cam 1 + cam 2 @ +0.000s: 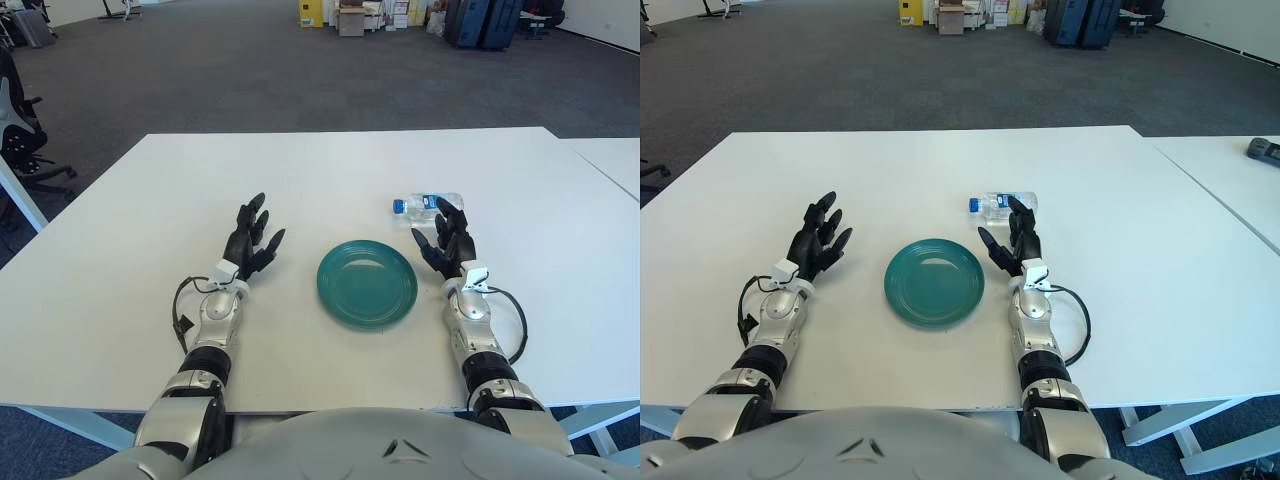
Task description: Put the bottle into the plate.
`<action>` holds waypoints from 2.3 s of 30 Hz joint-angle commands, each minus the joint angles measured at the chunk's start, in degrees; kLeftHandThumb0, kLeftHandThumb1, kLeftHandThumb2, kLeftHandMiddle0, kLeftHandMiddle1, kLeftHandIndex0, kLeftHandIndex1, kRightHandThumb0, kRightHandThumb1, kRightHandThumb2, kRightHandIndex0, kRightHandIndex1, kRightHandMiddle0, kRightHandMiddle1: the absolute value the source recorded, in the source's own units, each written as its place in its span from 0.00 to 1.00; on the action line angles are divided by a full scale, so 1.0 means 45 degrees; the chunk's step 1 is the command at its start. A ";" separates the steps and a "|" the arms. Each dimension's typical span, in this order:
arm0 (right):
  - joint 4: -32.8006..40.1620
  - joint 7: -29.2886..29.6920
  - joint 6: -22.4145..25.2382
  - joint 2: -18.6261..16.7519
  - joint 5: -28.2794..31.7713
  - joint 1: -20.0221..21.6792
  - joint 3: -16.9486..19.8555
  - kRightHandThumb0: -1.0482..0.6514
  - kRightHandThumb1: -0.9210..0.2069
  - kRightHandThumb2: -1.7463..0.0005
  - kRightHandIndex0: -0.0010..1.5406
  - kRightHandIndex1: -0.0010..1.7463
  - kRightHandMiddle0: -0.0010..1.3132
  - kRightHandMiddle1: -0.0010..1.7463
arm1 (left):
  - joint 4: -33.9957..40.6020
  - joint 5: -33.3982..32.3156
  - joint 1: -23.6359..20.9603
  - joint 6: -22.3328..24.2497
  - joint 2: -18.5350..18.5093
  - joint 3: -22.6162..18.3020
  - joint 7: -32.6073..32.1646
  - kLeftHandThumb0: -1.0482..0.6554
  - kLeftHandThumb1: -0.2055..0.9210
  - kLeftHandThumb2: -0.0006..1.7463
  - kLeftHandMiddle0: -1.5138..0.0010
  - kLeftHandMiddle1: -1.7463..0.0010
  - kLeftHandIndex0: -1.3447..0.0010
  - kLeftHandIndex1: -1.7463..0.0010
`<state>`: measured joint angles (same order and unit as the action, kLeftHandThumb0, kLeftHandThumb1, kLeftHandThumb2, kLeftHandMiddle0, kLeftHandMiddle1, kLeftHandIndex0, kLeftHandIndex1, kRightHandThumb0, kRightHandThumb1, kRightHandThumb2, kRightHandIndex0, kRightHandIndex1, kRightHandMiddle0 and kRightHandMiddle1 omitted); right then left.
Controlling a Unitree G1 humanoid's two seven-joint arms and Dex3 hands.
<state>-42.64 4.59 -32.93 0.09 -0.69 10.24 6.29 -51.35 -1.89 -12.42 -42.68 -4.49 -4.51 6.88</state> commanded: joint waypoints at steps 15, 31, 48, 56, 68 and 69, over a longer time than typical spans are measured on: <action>-0.0073 -0.0382 0.0465 -0.0157 0.0284 -0.0723 0.0032 0.19 0.11 0.89 0.13 0.01 0.00 0.36 | 0.1483 0.0444 0.0733 0.5056 0.0028 0.0225 -0.0855 0.18 1.00 0.25 0.73 0.94 1.00 0.58; 0.0365 -0.0608 0.0720 -0.0147 0.0496 -0.0881 0.0096 0.22 0.20 0.82 0.14 0.01 0.00 0.35 | 0.1699 0.0465 0.0785 0.5283 0.0076 0.0266 -0.0949 0.19 1.00 0.24 0.72 0.94 1.00 0.57; 0.1629 0.1237 0.0185 0.2757 -0.2671 0.2435 -0.0126 0.28 0.27 0.64 0.28 0.04 0.00 0.45 | 0.1179 0.0303 0.0482 0.4988 0.0173 0.0189 -0.0831 0.18 1.00 0.27 0.73 0.94 1.00 0.57; -0.1412 0.2961 0.0189 0.4219 -0.5707 0.5171 -0.2065 0.15 0.03 0.84 0.28 0.03 0.00 0.43 | 0.1216 0.0328 0.0602 0.4644 0.0348 0.0288 -0.0796 0.17 1.00 0.27 0.74 0.95 1.00 0.57; -0.3239 0.4256 -0.0075 0.4648 -0.7147 0.6406 -0.3921 0.17 0.01 0.89 0.30 0.03 0.00 0.46 | 0.1752 0.0381 0.0974 0.4581 0.0407 0.0438 -0.0733 0.16 1.00 0.30 0.74 0.95 1.00 0.56; -0.3467 0.4360 0.0081 0.4634 -0.7320 0.6550 -0.4118 0.17 0.01 0.89 0.30 0.03 0.00 0.46 | 0.1797 0.0380 0.0999 0.4590 0.0402 0.0445 -0.0734 0.16 1.00 0.31 0.74 0.95 1.00 0.56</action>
<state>-55.75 22.70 -33.54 20.40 -32.05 37.85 -10.74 -41.95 -0.46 -10.35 -24.36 -2.86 -2.90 3.07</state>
